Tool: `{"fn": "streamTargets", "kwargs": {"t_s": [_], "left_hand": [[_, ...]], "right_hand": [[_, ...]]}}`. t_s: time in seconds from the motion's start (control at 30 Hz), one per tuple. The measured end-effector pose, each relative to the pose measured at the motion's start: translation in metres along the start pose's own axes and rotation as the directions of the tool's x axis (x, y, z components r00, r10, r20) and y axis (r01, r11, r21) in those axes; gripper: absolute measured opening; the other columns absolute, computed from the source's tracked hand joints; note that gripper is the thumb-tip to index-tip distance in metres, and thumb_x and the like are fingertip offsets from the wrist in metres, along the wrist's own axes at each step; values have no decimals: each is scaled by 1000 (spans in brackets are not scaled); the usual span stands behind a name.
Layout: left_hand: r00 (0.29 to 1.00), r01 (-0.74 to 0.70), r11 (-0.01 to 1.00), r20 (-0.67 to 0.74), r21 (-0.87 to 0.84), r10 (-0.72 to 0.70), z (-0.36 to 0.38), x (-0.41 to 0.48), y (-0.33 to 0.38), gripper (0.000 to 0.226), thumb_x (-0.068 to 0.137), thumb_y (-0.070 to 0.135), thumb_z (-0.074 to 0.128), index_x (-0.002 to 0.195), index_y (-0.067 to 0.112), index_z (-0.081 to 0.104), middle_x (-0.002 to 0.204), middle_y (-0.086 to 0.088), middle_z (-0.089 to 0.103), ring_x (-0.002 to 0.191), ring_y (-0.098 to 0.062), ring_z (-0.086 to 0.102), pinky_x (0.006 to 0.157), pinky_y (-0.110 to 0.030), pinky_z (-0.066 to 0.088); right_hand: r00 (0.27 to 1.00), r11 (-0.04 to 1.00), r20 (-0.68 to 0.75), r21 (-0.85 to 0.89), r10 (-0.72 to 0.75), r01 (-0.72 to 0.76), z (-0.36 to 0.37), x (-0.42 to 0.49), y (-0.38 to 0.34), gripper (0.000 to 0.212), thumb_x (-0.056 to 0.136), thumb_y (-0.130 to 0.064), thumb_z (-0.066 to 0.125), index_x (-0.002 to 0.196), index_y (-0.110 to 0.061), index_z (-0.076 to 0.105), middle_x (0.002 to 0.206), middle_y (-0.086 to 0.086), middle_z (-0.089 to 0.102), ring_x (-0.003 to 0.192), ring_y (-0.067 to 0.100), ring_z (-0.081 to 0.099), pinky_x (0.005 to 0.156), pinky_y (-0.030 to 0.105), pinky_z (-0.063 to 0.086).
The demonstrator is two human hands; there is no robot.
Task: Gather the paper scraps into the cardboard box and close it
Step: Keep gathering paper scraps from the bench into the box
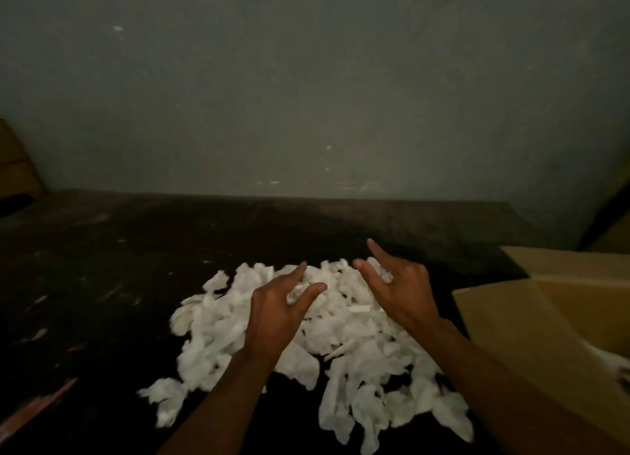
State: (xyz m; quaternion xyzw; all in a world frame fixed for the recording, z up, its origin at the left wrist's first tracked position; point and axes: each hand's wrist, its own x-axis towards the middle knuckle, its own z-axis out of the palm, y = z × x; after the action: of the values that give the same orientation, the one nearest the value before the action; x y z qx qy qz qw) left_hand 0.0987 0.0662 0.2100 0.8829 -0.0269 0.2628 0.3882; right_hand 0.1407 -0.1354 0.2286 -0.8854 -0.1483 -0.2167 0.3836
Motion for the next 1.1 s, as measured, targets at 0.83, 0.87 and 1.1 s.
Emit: {"fn": "streamTargets", "kwargs": {"t_s": [0.83,0.87,1.1], "left_hand": [[939,-81,951,297,-298,173,328,-54,302,55,80,47,69,128,21,59,115,12,64,99,5,53,77,8,27],[942,-74,958,297,-276,158,339,-56,305,56,80,48,69,127,20,59,116,8,66,99,5,54,79,7,28],[865,-21,1000,501,-21,28,384,-63,311,76,83,61,56,144,21,36,133,0,57,120,-13,52,102,-33,43]], "right_hand": [[928,919,-264,-225,263,-324,-330,-94,278,48,88,-46,60,130,-21,59,112,13,70,102,28,65,85,36,51],[931,917,-246,-228,271,-327,-336,-94,290,47,89,-44,60,130,-21,59,114,15,69,104,30,64,87,37,50],[934,907,-78,-224,349,-357,-339,-92,353,60,87,-67,37,133,-32,53,117,8,68,107,26,63,90,37,50]]}}
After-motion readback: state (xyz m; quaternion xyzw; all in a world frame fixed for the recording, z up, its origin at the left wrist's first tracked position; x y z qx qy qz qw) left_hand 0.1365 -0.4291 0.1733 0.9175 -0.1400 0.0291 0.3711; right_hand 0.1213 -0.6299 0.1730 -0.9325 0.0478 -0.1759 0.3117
